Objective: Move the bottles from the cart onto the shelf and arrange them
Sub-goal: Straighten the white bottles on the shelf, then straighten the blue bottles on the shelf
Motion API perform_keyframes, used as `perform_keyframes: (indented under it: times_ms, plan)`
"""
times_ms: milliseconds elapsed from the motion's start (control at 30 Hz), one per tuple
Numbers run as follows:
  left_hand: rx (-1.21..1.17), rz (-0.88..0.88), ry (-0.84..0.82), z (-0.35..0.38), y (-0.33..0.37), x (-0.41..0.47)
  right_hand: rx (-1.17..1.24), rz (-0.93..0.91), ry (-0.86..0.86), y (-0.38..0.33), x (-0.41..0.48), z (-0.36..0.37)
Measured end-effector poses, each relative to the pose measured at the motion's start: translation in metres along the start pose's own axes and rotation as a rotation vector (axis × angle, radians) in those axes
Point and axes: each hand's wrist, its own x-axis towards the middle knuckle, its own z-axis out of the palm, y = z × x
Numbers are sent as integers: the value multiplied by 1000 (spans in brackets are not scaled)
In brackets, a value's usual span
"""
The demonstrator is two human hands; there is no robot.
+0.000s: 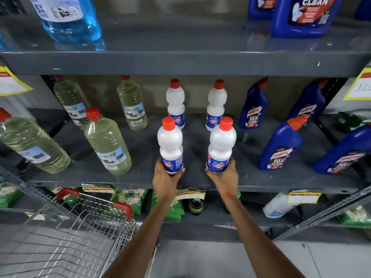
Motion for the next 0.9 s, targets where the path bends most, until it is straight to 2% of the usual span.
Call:
perform_keyframes:
  times_ms: [200, 300, 400, 500, 567, 633, 700, 767, 900]
  plan:
    - [-36, -20, -32, 2, 2, -2, 30, 4, -49, -3, 1, -2]
    - [-2, 21, -2, 7, 15, -15, 35, -62, -48, -5, -3, -13]
    - [168, 235, 159, 16, 44, -39, 5, -284, 21, -12, -11, -39]
    - [174, 465, 228, 43, 83, -73, 8, -426, 124, -21, -14, -80]
    - [124, 530, 173, 79, 108, -93, 21, -484, 205, -21, -7, -110]
    - [23, 613, 9, 176, 175, -158, -9, -451, 396, 22, 34, -216]
    - [-42, 507, -98, 200, 183, -169, -11, -455, 440, 37, 42, -234]
    - [-65, 432, -162, 241, 195, -183, -42, -339, 497, 64, 58, -272]
    - [-131, 113, -94, 260, 183, -165, -81, -134, 468, 85, 76, -279]
